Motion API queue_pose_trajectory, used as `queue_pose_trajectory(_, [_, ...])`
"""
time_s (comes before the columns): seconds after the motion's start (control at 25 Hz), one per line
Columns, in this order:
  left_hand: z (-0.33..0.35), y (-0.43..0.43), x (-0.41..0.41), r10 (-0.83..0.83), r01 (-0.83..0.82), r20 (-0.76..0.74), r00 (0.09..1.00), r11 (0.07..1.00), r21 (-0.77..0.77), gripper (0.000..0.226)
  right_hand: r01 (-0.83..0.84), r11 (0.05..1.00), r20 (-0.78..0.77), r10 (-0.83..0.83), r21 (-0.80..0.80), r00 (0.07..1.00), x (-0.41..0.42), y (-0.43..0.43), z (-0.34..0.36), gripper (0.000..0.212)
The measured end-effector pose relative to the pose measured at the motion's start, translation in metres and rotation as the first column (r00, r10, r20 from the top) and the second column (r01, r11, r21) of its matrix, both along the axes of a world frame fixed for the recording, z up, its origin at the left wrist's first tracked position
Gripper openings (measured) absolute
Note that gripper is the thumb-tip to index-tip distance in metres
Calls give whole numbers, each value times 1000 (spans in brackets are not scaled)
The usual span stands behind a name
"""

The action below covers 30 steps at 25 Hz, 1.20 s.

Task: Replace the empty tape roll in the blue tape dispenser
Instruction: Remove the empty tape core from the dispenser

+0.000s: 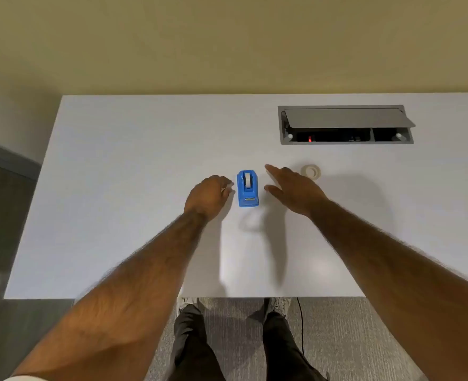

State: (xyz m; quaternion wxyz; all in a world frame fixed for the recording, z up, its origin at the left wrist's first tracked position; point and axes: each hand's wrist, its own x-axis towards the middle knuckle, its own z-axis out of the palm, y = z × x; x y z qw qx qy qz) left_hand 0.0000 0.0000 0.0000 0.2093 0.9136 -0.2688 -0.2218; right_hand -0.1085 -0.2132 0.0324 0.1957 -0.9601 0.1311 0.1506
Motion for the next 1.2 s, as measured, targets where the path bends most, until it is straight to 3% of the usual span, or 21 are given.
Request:
queue_pose_trajectory(0.12, [-4,-9,-2,95,-105,-108,990,991,-86,37,-22,999,-50,25,46,998,5,3,-8,59])
queue_pose_trajectory(0.24, [-4,-17,-6,159,-186,-174,972,970,-156,42,-26,995,10,25,93,1000,12,11,-14,60])
queue_pose_trajectory(0.68, [-5,-22,-9,163,-200,-203,966,964,-176,46,-14,998,121,7,61,993,45,29,-19,37])
queue_pose_trajectory(1.2, [-5,-26,-3,149,-191,-211,966,962,-195,37,-12,1000,108,10,13,994,53,32,-23,27])
